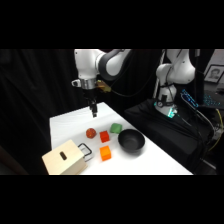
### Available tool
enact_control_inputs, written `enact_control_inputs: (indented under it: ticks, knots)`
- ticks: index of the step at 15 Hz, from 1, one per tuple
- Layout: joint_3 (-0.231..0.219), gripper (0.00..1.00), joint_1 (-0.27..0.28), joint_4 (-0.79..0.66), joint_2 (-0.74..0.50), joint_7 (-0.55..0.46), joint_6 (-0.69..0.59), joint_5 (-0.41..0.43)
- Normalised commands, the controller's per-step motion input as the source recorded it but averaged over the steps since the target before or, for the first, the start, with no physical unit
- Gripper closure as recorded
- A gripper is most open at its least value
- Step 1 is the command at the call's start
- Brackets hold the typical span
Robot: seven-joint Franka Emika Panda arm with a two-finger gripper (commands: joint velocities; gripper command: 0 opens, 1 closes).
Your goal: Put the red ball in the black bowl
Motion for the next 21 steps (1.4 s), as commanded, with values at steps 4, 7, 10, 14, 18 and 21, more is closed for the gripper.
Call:
enact_control_inputs:
  ticks: [4,7,10,14,18,21]
  knots:
    - [0.011,0.00,-0.067,0.32,0.36,-0.13,0.12,0.194]
    - [0.022,0.00,-0.058,0.36,0.38,-0.08,0.07,0.141]
    - [0.040,0.00,-0.061,0.34,0.32,-0.06,0.04,0.133]
    - [0.048,0.00,-0.056,0.30,0.29,-0.02,0.06,0.119]
    - [0.060,0.00,-0.072,0.22,0.23,0.00,0.07,0.135]
    - [0.079,0.00,-0.086,0.17,0.18,-0.02,0.09,0.140]
